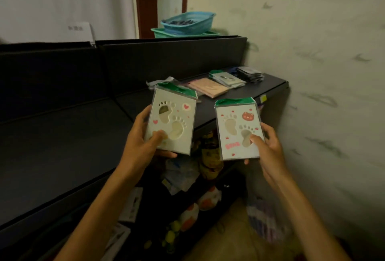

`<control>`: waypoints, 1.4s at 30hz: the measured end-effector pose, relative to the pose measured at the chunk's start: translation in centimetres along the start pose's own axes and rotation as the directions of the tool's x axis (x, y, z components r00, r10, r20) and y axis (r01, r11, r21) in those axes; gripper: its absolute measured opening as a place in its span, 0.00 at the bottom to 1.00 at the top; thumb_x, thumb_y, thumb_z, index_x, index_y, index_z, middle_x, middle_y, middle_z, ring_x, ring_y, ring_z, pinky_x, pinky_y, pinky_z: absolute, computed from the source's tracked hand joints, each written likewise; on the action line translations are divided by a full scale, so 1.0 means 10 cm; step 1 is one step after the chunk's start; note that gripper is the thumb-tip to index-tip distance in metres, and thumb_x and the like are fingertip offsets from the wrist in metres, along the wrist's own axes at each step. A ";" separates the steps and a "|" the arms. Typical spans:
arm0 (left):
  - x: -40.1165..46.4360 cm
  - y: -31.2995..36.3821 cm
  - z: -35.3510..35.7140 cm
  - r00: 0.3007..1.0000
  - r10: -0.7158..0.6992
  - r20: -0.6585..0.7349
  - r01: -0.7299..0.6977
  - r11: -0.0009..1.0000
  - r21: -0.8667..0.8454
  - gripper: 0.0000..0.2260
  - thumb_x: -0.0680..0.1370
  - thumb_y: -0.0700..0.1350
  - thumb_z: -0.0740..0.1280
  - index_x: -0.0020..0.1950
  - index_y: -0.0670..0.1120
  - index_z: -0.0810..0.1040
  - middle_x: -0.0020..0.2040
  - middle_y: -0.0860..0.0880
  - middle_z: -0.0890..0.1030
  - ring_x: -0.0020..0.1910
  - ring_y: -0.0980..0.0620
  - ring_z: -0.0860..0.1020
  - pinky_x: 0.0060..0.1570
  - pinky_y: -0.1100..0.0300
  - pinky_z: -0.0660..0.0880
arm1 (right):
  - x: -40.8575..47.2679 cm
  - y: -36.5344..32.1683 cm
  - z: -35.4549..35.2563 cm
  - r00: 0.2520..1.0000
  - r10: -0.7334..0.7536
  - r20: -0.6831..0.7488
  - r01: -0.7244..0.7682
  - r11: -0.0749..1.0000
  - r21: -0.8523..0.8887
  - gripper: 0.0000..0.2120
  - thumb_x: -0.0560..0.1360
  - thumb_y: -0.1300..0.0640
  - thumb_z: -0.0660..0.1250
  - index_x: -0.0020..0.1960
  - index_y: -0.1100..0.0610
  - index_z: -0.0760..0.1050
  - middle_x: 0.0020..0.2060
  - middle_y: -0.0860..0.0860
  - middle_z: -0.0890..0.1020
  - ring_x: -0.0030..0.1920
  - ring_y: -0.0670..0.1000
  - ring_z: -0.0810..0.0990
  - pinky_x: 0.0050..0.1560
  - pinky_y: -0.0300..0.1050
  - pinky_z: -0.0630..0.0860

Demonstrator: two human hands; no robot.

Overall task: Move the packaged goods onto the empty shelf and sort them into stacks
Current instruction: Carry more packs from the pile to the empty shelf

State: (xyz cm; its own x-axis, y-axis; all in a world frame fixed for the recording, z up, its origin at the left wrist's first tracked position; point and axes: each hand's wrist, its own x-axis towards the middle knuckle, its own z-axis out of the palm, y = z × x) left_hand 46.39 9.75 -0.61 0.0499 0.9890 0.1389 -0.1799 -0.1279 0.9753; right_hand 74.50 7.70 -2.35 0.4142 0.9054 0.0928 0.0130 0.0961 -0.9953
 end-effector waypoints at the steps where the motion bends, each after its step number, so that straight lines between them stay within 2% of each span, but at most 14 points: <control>1: 0.08 -0.03 0.09 1.000 0.000 0.012 0.000 1.000 -0.006 0.28 0.78 0.34 0.63 0.73 0.55 0.61 0.64 0.51 0.73 0.55 0.45 0.79 0.34 0.50 0.81 | 0.08 0.00 -0.06 1.000 -0.008 -0.009 0.008 1.000 -0.007 0.16 0.78 0.63 0.62 0.62 0.50 0.68 0.51 0.51 0.81 0.36 0.50 0.84 0.21 0.44 0.75; 8: 0.72 -0.28 0.64 0.999 0.006 0.042 -0.006 1.000 -0.012 0.28 0.78 0.34 0.63 0.72 0.56 0.62 0.66 0.49 0.72 0.56 0.44 0.79 0.36 0.44 0.81 | 0.81 0.12 -0.43 0.998 -0.022 -0.057 0.021 1.000 -0.010 0.17 0.78 0.64 0.62 0.65 0.54 0.67 0.48 0.48 0.81 0.37 0.48 0.84 0.20 0.43 0.75; 14: 1.49 -0.51 1.08 1.000 -0.024 0.014 0.025 0.999 -0.041 0.28 0.77 0.34 0.63 0.73 0.56 0.62 0.62 0.53 0.72 0.54 0.47 0.80 0.35 0.47 0.81 | 1.76 0.24 -0.56 0.999 -0.009 -0.039 0.009 1.000 -0.010 0.18 0.78 0.63 0.63 0.66 0.52 0.67 0.48 0.48 0.82 0.38 0.51 0.84 0.22 0.44 0.75; 18: 2.09 -0.56 1.34 1.000 -0.002 -0.015 0.001 0.999 -0.042 0.28 0.77 0.34 0.63 0.71 0.58 0.63 0.63 0.53 0.72 0.55 0.48 0.79 0.33 0.51 0.81 | 2.47 0.21 -0.56 1.000 0.004 -0.019 -0.005 0.999 -0.038 0.17 0.78 0.61 0.64 0.65 0.50 0.67 0.51 0.51 0.82 0.39 0.52 0.84 0.24 0.43 0.77; 22: 2.60 -0.55 1.60 0.998 0.037 -0.052 -0.037 0.999 0.000 0.28 0.77 0.34 0.63 0.72 0.57 0.62 0.65 0.53 0.71 0.54 0.49 0.79 0.33 0.55 0.80 | 3.07 0.15 -0.53 1.000 0.023 0.011 -0.023 0.998 -0.053 0.16 0.78 0.61 0.64 0.63 0.48 0.68 0.48 0.49 0.82 0.38 0.48 0.85 0.27 0.44 0.79; 28: 3.03 -0.62 1.83 0.990 0.110 -0.091 -0.100 0.989 0.107 0.28 0.77 0.35 0.63 0.71 0.57 0.62 0.63 0.54 0.72 0.54 0.53 0.77 0.33 0.63 0.79 | 3.85 0.10 -0.46 0.994 0.037 0.100 -0.029 0.997 -0.073 0.17 0.78 0.59 0.64 0.64 0.48 0.68 0.49 0.50 0.82 0.40 0.50 0.85 0.28 0.45 0.79; 32: 3.25 -0.66 1.91 0.986 0.097 -0.137 -0.079 0.988 0.131 0.29 0.77 0.36 0.64 0.72 0.59 0.62 0.63 0.53 0.73 0.58 0.47 0.78 0.38 0.51 0.82 | 4.38 0.15 -0.33 0.980 0.042 0.194 -0.025 0.995 -0.092 0.19 0.77 0.58 0.65 0.66 0.50 0.68 0.51 0.50 0.82 0.42 0.50 0.85 0.28 0.45 0.79; 37: 3.45 -0.68 2.06 0.965 0.111 -0.238 -0.082 0.988 0.130 0.28 0.77 0.36 0.63 0.73 0.57 0.62 0.65 0.49 0.72 0.58 0.44 0.78 0.36 0.49 0.81 | 4.93 0.23 -0.11 0.924 0.035 0.382 0.013 0.992 -0.123 0.19 0.78 0.59 0.63 0.68 0.52 0.66 0.52 0.48 0.79 0.45 0.49 0.83 0.28 0.42 0.78; 42: 3.51 -0.70 2.21 0.924 0.104 -0.368 -0.052 0.988 0.149 0.28 0.78 0.35 0.63 0.73 0.55 0.61 0.65 0.50 0.72 0.57 0.45 0.78 0.34 0.52 0.81 | 5.29 0.29 0.08 0.860 0.061 0.507 0.043 0.981 -0.191 0.18 0.78 0.59 0.63 0.67 0.51 0.66 0.54 0.49 0.77 0.44 0.44 0.80 0.28 0.38 0.77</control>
State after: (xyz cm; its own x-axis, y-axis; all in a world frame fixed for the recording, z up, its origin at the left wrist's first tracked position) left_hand 71.16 43.76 1.23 -0.3338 0.9277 0.1670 -0.0341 -0.1889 0.9814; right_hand 95.77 56.21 -0.32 -0.1044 0.9940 0.0330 0.2043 0.0539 -0.9774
